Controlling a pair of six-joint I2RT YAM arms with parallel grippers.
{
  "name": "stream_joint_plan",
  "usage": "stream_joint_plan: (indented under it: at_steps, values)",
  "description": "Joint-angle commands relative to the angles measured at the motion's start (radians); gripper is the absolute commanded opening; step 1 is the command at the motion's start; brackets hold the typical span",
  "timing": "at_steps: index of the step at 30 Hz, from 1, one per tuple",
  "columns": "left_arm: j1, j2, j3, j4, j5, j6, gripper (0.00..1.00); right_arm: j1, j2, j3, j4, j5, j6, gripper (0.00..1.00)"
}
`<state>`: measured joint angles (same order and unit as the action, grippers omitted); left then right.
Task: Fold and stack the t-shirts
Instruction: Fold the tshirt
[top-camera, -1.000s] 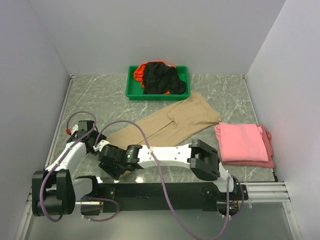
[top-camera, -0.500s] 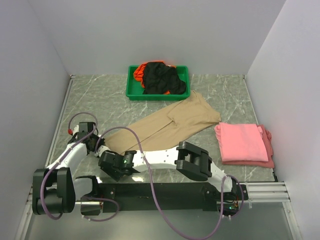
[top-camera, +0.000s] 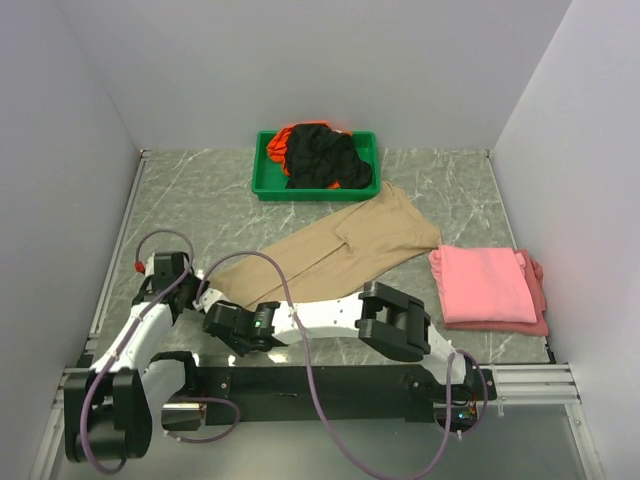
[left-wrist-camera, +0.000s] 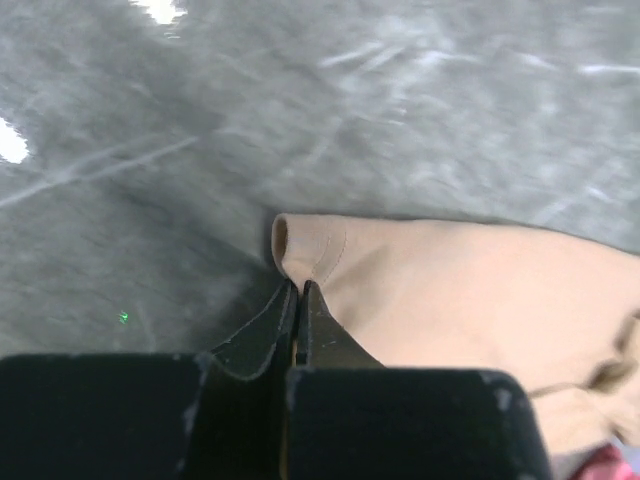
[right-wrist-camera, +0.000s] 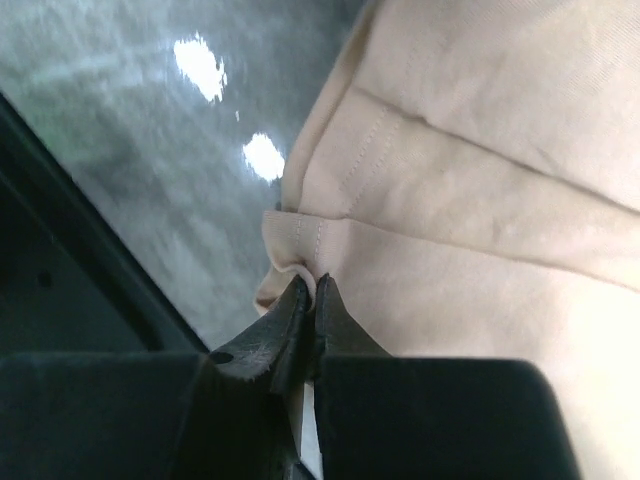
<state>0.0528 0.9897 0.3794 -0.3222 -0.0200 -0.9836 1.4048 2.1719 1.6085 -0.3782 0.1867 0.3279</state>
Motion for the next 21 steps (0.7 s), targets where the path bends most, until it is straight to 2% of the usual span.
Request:
stream_joint_plan:
  at_steps: [1,5,9,12,17,21]
  values:
    - [0.001,-0.084,0.004,0.005,0.055,-0.003,0.01,0.003,-0.132,-0.041,0.048,-0.013,0.002,0.00]
    - [-0.002,-0.141,0.041,-0.018,0.090,-0.001,0.01,-0.006,-0.233,-0.128,0.082,-0.004,0.023,0.00]
    - [-0.016,-0.167,0.062,-0.012,0.152,-0.021,0.01,-0.059,-0.316,-0.191,0.085,-0.038,0.077,0.00]
    - [-0.045,-0.168,0.101,-0.005,0.141,-0.044,0.00,-0.112,-0.371,-0.258,0.094,-0.041,0.097,0.00]
    - [-0.203,-0.105,0.173,0.044,0.057,-0.093,0.01,-0.205,-0.464,-0.373,0.104,-0.029,0.122,0.00]
    - [-0.324,0.054,0.271,0.086,0.023,-0.121,0.00,-0.265,-0.549,-0.452,0.110,-0.010,0.140,0.00]
